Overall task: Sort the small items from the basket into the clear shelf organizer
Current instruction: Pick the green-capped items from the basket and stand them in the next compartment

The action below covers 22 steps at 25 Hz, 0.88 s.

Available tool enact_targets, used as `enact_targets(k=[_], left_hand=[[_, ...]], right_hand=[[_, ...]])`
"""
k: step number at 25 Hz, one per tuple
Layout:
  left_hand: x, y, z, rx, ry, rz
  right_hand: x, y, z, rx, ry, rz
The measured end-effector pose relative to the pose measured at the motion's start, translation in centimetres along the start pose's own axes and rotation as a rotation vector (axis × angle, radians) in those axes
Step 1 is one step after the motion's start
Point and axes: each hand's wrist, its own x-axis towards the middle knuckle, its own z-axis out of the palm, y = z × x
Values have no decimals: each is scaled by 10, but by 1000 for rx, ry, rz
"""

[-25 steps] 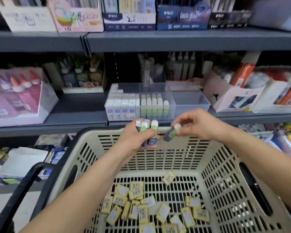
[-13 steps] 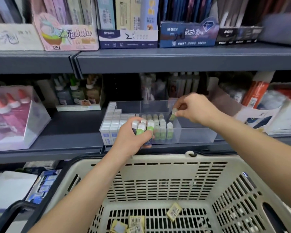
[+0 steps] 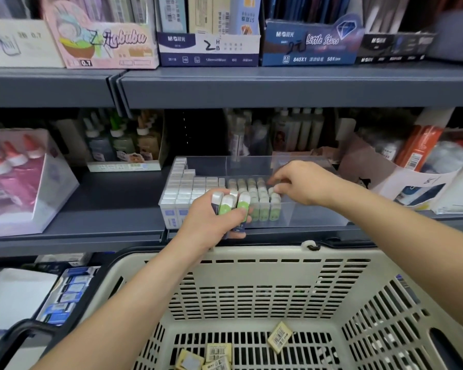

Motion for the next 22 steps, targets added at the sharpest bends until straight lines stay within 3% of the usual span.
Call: enact_targets(k=[3,8,11,15,18,22], left_hand=[[1,0,-1,-5,0,0],[0,-1,-1,15,18,26],[0,-1,-2,15,50,32],[-1,-2,0,121,71,53],[-3,-3,0,43,62,63],[-2,-4,0,-34,76,50]], right_hand=[[-15,-14,-7,157,190,-71],[-40,-43,-5,498,18,-154],[-36,-21,-30,652,172,-67],[-18,10,-37,372,361,58],[-4,13,-21,213,333,57],[12,15,-1,242,257,56]])
